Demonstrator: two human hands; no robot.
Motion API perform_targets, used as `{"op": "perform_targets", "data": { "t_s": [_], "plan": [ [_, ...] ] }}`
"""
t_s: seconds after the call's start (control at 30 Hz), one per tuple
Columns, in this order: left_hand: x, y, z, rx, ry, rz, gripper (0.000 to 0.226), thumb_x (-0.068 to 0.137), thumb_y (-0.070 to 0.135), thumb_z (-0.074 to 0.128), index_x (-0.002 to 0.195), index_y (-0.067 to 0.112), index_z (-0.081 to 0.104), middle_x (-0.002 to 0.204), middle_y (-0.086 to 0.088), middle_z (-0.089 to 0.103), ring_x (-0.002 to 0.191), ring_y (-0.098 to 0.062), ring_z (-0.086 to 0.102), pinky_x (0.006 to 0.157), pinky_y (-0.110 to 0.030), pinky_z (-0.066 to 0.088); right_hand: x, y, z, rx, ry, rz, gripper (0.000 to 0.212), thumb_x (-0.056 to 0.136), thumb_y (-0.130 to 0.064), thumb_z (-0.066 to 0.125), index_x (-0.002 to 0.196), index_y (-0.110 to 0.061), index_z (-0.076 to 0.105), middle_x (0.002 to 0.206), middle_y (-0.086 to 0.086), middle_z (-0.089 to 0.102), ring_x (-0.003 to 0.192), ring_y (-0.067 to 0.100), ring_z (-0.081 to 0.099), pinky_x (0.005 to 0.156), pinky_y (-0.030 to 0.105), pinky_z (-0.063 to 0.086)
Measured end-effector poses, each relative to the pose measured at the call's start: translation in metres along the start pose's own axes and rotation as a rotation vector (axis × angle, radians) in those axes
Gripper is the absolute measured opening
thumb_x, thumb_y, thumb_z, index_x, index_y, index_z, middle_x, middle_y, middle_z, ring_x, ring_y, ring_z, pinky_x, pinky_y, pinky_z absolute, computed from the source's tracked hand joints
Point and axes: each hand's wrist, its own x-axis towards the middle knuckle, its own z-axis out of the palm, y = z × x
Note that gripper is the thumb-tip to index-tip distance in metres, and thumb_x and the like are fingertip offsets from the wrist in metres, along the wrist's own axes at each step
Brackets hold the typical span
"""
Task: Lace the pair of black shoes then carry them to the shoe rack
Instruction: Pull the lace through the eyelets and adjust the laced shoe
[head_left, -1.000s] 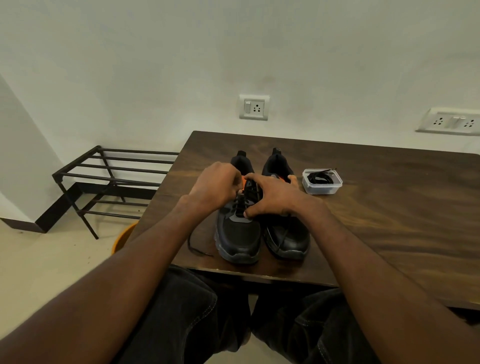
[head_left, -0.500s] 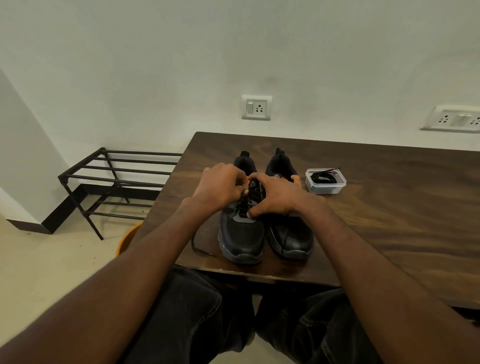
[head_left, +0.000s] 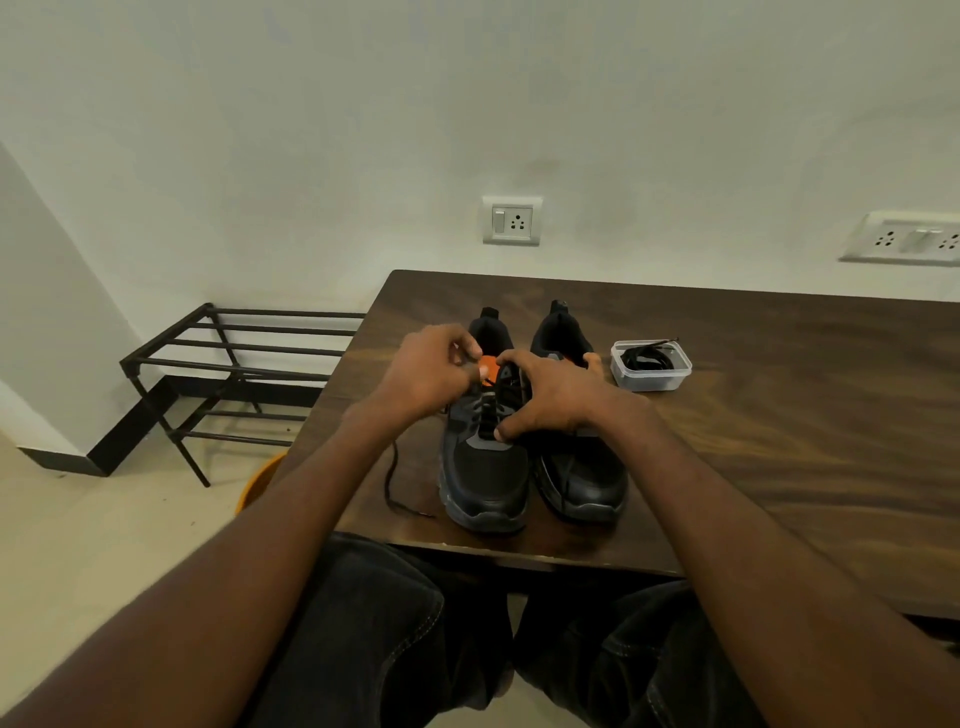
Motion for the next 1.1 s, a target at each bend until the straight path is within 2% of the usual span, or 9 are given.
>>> {"op": "perform_targets", "data": {
  "t_s": [0.17, 0.33, 0.4, 0.57, 0.77, 0.83, 0.93, 1.0, 1.1],
  "plan": [
    [0.004, -0.002, 0.013, 0.300, -0.006, 0.105, 0.014, 0.094, 0.016, 0.071, 0.085, 0.026, 0.070, 0.086, 0.006, 0.069, 0.078, -0.005, 0.064, 0.074, -0.027, 0.056, -0.003, -0.001, 0.000, -0.019, 0.020, 0.000, 0.100, 0.073, -0.061, 0.082, 0.154, -0.047, 0.027, 0.146, -0.002, 0.055, 0.143, 0.025, 0.043, 0.123, 0.064, 0.001],
    [0.010, 0.000, -0.011, -0.616, 0.119, -0.045, 0.019, 0.107, 0.009, 0.049, 0.095, 0.015, 0.062, 0.100, -0.007, 0.076, 0.093, -0.020, 0.073, 0.063, -0.023, 0.050, -0.004, -0.002, -0.003, -0.022, -0.009, 0.003, 0.099, 0.076, -0.060, 0.082, 0.156, -0.046, 0.025, 0.153, 0.001, 0.051, 0.150, 0.030, 0.035, 0.124, 0.063, -0.005],
    [0.007, -0.002, -0.011, -0.756, 0.097, -0.067, 0.014, 0.109, 0.008, 0.045, 0.101, 0.010, 0.057, 0.092, -0.010, 0.073, 0.082, -0.020, 0.074, 0.054, -0.023, 0.047, -0.005, -0.003, -0.004, -0.013, -0.015, 0.001, 0.099, 0.077, -0.059, 0.082, 0.156, -0.046, 0.025, 0.153, 0.001, 0.051, 0.149, 0.030, 0.037, 0.123, 0.063, -0.005],
    [0.008, -0.012, 0.006, 0.027, 0.089, 0.141, 0.010, 0.092, 0.013, 0.074, 0.101, 0.017, 0.071, 0.093, 0.001, 0.065, 0.076, -0.003, 0.058, 0.068, -0.013, 0.043, -0.004, -0.003, -0.003, -0.021, -0.004, 0.008, 0.099, 0.076, -0.059, 0.082, 0.156, -0.046, 0.025, 0.150, 0.000, 0.053, 0.148, 0.029, 0.037, 0.123, 0.063, -0.003],
    [0.006, -0.009, 0.004, 0.425, 0.010, 0.194, 0.014, 0.089, 0.011, 0.074, 0.080, 0.022, 0.071, 0.080, 0.005, 0.070, 0.071, -0.005, 0.060, 0.073, -0.029, 0.054, -0.002, -0.002, -0.001, -0.030, 0.002, 0.006, 0.102, 0.074, -0.062, 0.082, 0.157, -0.047, 0.024, 0.151, -0.002, 0.053, 0.148, 0.027, 0.037, 0.123, 0.063, -0.002],
    [0.007, -0.008, 0.003, 0.284, 0.098, 0.170, 0.022, 0.092, 0.009, 0.068, 0.077, 0.026, 0.068, 0.079, 0.008, 0.071, 0.074, -0.005, 0.064, 0.070, -0.024, 0.052, -0.002, -0.001, -0.001, -0.028, 0.003, 0.005, 0.103, 0.073, -0.063, 0.082, 0.157, -0.047, 0.024, 0.152, -0.002, 0.052, 0.149, 0.028, 0.036, 0.123, 0.064, -0.004],
    [0.007, 0.001, -0.009, -0.423, 0.234, 0.065, 0.019, 0.104, 0.008, 0.054, 0.091, 0.019, 0.063, 0.094, 0.002, 0.076, 0.094, -0.011, 0.072, 0.069, -0.014, 0.051, -0.003, -0.001, -0.002, -0.013, -0.009, 0.004, 0.101, 0.076, -0.060, 0.082, 0.157, -0.046, 0.024, 0.153, 0.000, 0.051, 0.149, 0.030, 0.036, 0.123, 0.064, -0.006],
    [0.007, 0.006, -0.015, -0.794, 0.216, -0.010, 0.018, 0.110, 0.013, 0.043, 0.097, 0.016, 0.056, 0.091, -0.002, 0.074, 0.088, -0.019, 0.073, 0.058, -0.021, 0.050, -0.004, -0.002, -0.004, -0.004, -0.018, -0.001, 0.099, 0.077, -0.058, 0.082, 0.157, -0.046, 0.024, 0.153, 0.001, 0.051, 0.150, 0.031, 0.035, 0.124, 0.063, -0.006],
    [0.003, 0.002, -0.009, -0.501, 0.173, -0.009, 0.006, 0.106, 0.014, 0.053, 0.104, 0.015, 0.058, 0.083, 0.001, 0.066, 0.067, -0.006, 0.061, 0.054, -0.020, 0.043, -0.004, -0.003, -0.004, -0.001, -0.021, 0.004, 0.098, 0.077, -0.057, 0.082, 0.156, -0.047, 0.024, 0.151, 0.002, 0.052, 0.148, 0.031, 0.037, 0.124, 0.062, -0.005]
  ]
}}
